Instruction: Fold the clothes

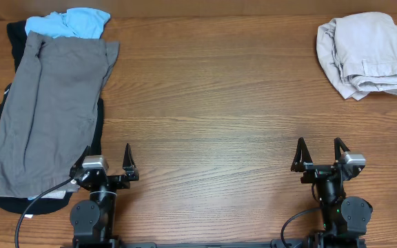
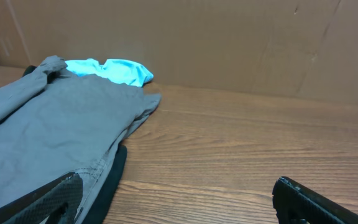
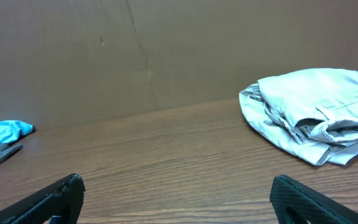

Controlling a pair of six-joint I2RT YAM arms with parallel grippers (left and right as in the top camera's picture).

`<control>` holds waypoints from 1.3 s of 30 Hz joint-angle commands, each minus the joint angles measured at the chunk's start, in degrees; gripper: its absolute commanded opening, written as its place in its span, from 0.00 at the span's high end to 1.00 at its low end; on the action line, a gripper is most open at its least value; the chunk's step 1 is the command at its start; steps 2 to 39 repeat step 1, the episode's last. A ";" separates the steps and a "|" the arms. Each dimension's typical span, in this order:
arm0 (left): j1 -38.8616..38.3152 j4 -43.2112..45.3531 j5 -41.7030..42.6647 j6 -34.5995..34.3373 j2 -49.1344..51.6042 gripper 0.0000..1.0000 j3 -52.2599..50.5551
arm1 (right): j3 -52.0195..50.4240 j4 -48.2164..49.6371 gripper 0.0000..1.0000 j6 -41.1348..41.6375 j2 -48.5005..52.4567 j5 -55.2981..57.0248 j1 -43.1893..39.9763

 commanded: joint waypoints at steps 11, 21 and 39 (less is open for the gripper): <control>0.63 -0.07 -0.39 0.81 -0.74 0.00 -0.22 | -0.61 0.33 0.00 0.22 -0.52 0.55 0.22; 0.63 -0.07 -0.39 0.81 -0.74 0.00 -0.22 | -0.61 0.33 0.00 0.22 -0.52 0.55 0.22; 0.63 -0.07 -0.39 0.81 -0.74 0.00 -0.22 | -0.61 0.33 0.00 0.22 -0.52 0.55 0.22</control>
